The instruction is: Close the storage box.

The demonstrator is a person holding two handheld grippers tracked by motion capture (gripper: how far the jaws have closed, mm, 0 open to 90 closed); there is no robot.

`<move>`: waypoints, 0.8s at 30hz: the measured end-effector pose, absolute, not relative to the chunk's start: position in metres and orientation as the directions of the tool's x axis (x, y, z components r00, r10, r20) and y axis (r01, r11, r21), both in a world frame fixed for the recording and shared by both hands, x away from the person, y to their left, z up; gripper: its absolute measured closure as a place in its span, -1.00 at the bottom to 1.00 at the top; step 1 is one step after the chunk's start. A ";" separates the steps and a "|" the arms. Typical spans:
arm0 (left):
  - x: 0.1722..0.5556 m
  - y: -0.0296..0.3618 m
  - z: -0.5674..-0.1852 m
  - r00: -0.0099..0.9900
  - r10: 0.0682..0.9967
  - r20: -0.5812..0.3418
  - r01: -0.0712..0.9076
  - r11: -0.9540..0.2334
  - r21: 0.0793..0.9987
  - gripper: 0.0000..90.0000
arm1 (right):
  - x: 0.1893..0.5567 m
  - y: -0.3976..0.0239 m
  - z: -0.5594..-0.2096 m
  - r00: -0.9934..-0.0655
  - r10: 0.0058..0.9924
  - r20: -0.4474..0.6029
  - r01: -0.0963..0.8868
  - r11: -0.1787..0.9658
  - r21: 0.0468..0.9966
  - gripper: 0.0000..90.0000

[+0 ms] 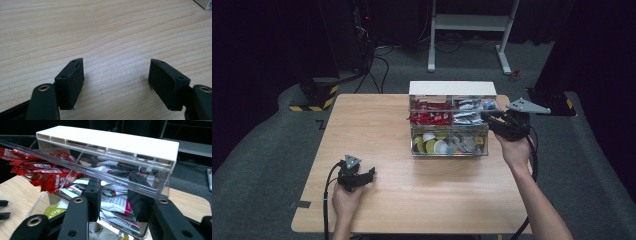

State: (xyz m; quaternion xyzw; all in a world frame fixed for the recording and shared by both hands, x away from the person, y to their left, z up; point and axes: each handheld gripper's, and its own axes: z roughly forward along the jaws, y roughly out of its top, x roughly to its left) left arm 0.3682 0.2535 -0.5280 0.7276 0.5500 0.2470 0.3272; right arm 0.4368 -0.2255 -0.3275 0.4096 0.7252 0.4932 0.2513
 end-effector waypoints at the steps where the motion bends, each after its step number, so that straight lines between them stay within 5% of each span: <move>1: 0.368 0.253 -0.528 0.273 0.962 -0.001 0.639 -0.181 0.748 -0.36 | 0.437 -0.226 -0.327 -0.538 0.842 0.043 0.347 0.174 0.922 0.42; 24: 0.367 0.253 -0.528 0.273 0.962 -0.004 0.638 -0.178 0.749 -0.35 | 0.445 -0.222 -0.313 -0.536 0.844 0.029 0.336 0.182 0.924 0.39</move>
